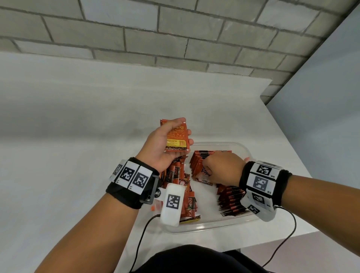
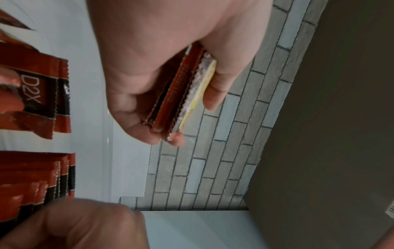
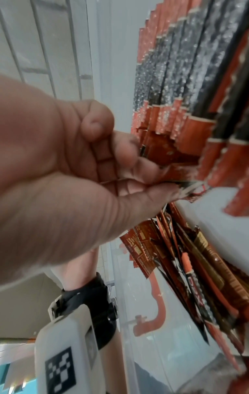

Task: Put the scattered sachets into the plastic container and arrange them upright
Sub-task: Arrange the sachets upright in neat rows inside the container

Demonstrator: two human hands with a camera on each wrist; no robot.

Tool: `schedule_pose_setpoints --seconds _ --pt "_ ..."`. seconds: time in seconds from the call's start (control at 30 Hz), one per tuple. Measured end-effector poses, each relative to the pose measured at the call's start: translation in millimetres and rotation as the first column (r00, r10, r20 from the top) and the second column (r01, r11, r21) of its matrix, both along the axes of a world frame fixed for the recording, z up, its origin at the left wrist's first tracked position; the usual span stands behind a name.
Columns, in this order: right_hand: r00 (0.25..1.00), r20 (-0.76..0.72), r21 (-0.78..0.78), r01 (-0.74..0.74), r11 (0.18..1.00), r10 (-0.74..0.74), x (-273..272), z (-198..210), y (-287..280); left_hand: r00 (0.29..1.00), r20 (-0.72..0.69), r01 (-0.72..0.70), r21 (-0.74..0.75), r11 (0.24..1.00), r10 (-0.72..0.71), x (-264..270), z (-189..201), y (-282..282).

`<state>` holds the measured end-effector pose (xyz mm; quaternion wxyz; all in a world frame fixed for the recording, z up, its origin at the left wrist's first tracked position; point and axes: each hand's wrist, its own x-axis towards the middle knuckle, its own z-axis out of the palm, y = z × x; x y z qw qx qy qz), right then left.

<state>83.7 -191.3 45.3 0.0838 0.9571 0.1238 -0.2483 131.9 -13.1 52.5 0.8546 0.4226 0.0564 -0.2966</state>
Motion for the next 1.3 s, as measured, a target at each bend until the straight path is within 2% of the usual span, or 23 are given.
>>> schedule_pose_setpoints --seconds 0.2,0.37,0.7,0.93,1.0,1.03,1.1,1.2,1.23,1.3 --pt "0.996 0.005 -0.064 -0.088 0.994 0.088 -2 5 6 1.000 0.006 -0.009 0.001 1.000 0.009 0 0 2" --pt "0.997 0.020 -0.051 -0.070 0.996 0.071 0 4 1 1.000 0.011 -0.009 0.005 1.000 0.009 -1 1 3" --pt "0.998 0.063 0.032 0.027 0.999 -0.029 0 8 -5 1.000 -0.001 -0.003 -0.005 1.000 0.003 0 -2 1" --pt "0.972 0.125 0.199 0.171 0.965 -0.198 -3 20 -21 0.999 -0.023 0.039 0.011 0.999 -0.039 0 -5 -1" --pt "0.950 0.137 0.345 0.222 0.912 -0.282 -4 27 -26 0.997 -0.001 0.072 0.029 0.997 -0.072 -1 -4 -2" --pt "0.928 0.144 0.457 0.244 0.855 -0.342 -5 31 -27 0.996 0.013 0.091 0.042 0.995 -0.092 -2 -4 -3" --pt "0.871 0.131 0.672 0.273 0.689 -0.473 -7 40 -26 0.989 0.045 0.135 0.074 0.988 -0.139 -4 -3 -6" --pt "0.813 -0.043 0.863 0.323 0.388 -0.581 -11 52 -17 0.974 0.093 0.196 0.104 0.975 -0.206 -7 -2 -12" --pt "0.815 -0.087 0.882 0.330 0.336 -0.573 -12 53 -15 0.969 0.108 0.211 0.115 0.971 -0.224 -9 -2 -14" --pt "0.841 -0.101 0.883 0.322 0.342 -0.531 -14 52 -14 0.960 0.137 0.229 0.129 0.965 -0.246 -12 0 -19"
